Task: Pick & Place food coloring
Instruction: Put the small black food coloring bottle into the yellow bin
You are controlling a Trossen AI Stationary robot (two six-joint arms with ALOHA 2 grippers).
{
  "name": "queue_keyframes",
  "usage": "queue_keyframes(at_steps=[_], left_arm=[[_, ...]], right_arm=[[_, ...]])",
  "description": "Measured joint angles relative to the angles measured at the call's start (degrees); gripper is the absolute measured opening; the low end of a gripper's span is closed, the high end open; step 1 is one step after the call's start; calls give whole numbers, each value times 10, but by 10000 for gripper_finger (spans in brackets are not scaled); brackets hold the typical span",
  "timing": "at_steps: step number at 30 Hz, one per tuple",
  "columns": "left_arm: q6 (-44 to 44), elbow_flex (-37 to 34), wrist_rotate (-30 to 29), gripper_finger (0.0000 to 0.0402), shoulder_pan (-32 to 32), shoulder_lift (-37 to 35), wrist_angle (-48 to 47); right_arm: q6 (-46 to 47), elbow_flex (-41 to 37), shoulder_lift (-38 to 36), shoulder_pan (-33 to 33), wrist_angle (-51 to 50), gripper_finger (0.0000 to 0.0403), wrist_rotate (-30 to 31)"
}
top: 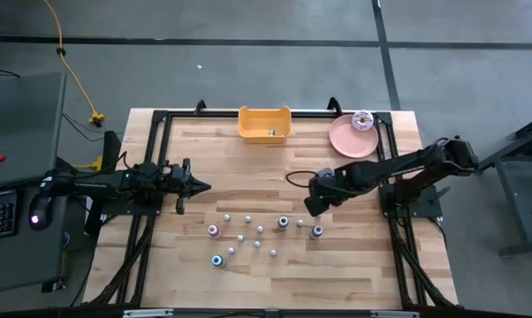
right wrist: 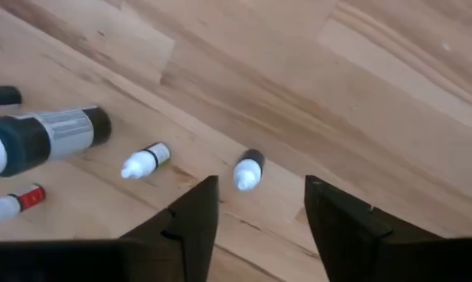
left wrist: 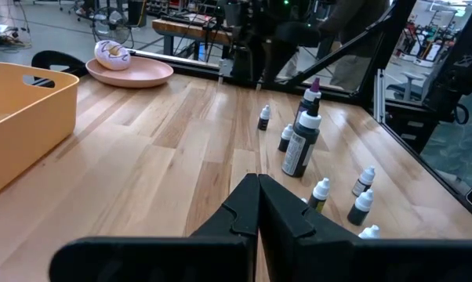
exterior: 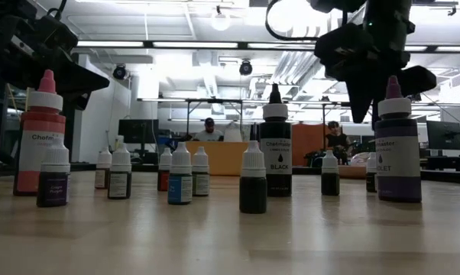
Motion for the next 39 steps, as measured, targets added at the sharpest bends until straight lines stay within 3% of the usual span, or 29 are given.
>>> queue_keyframes(at_steps=[8,29,39], left_arm=[[0,0,0,1,0,0,0],[0,0,0,1,0,0,0],[0,0,0,1,0,0,0]], right_arm=[[-1,-2,38,0,-1,226,-13],[-25,-2,108,7,62,227,-71],[-23,-2,109,7,60,215,-63]])
